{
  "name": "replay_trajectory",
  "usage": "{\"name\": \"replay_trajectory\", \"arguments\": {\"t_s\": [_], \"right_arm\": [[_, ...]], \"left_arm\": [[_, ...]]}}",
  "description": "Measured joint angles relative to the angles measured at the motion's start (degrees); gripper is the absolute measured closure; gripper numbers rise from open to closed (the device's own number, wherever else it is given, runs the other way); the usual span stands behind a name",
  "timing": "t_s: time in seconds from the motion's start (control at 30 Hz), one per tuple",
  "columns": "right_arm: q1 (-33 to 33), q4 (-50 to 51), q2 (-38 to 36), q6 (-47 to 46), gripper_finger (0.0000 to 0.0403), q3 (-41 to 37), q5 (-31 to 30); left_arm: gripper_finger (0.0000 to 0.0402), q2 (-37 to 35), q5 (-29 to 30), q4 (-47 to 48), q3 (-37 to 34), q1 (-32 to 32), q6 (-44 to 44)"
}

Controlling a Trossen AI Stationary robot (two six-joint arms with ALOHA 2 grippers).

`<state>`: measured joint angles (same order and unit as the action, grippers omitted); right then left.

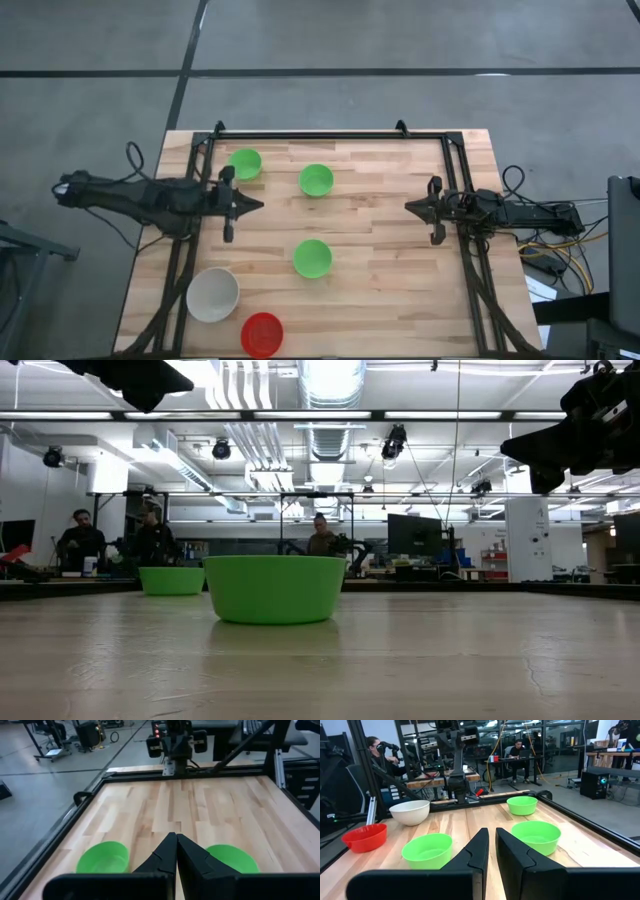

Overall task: Nest bowls inside each other
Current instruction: Stack the top green bowl on the white bowl

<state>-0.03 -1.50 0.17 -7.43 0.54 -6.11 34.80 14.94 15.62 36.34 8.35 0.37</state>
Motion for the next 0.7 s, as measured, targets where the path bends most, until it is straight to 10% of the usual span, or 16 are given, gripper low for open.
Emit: {"name": "replay_trajectory", "arguments": {"t_s": [0.7], "right_arm": [[0.02, 0.0, 0.02, 0.01, 0.0369, 0.0, 0.0]], "left_arm": [[0.039, -0.81, -3.93, 7.88, 0.02, -24.79, -5.16]]}}
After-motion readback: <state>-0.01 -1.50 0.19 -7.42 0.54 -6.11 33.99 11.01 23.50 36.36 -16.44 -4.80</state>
